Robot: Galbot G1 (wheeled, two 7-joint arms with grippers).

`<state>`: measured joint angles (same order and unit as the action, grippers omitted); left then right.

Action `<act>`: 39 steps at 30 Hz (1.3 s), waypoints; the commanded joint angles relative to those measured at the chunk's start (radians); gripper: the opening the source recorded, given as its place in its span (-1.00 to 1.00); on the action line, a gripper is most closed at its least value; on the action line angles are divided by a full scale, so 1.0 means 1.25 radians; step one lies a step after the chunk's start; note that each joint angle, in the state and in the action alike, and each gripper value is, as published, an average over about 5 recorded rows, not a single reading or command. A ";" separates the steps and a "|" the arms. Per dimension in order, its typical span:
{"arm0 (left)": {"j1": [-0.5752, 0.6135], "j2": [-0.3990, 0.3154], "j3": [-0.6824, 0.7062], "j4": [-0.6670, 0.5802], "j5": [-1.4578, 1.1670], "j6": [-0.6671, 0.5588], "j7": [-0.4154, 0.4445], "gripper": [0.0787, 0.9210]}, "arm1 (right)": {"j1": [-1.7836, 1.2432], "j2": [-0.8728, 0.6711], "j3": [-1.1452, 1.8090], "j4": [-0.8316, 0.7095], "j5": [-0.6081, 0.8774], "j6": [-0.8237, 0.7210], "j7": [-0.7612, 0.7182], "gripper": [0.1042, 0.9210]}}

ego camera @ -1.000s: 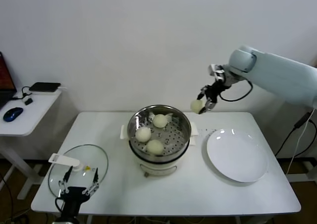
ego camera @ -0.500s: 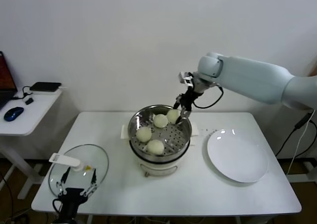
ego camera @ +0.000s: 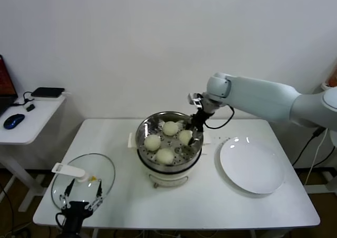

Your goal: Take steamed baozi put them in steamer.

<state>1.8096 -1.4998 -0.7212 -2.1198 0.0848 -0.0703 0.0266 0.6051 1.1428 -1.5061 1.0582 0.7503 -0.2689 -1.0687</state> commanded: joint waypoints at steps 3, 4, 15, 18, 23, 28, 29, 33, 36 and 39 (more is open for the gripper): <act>0.001 0.000 0.000 0.001 0.000 -0.001 0.000 0.77 | -0.031 0.012 -0.002 -0.011 -0.029 -0.002 0.004 0.41; 0.001 0.000 0.001 0.001 0.000 -0.001 0.000 0.77 | -0.032 0.011 -0.001 -0.012 -0.031 -0.002 0.004 0.41; 0.000 0.000 0.002 0.003 0.000 -0.001 0.000 0.77 | -0.040 0.004 0.005 -0.011 -0.042 0.002 0.012 0.43; -0.001 0.000 0.003 0.002 0.001 -0.001 0.000 0.77 | -0.039 0.007 0.007 -0.012 -0.040 0.004 0.012 0.54; -0.001 0.000 0.002 0.004 0.001 -0.001 -0.001 0.77 | -0.035 0.010 0.013 -0.012 -0.029 0.003 0.009 0.74; -0.002 0.000 0.002 0.006 0.001 -0.001 -0.001 0.77 | -0.015 0.012 0.018 -0.014 -0.005 0.002 0.003 0.76; -0.002 0.000 0.002 0.005 0.001 -0.001 -0.001 0.77 | -0.011 0.011 0.020 -0.015 -0.002 0.002 0.002 0.76; -0.002 0.000 0.002 0.004 0.001 0.000 0.000 0.77 | 0.011 0.002 0.032 -0.014 0.017 0.003 0.000 0.76; 0.000 0.001 0.002 0.002 0.001 0.000 0.000 0.77 | 0.028 -0.019 0.043 0.005 0.033 0.003 0.002 0.76; 0.001 0.002 0.002 0.001 0.001 0.000 0.000 0.77 | 0.035 -0.059 0.063 0.046 0.049 0.002 0.017 0.76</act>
<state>1.8088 -1.4992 -0.7187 -2.1165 0.0853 -0.0712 0.0258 0.6095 1.1380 -1.4659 1.0482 0.7636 -0.2654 -1.0648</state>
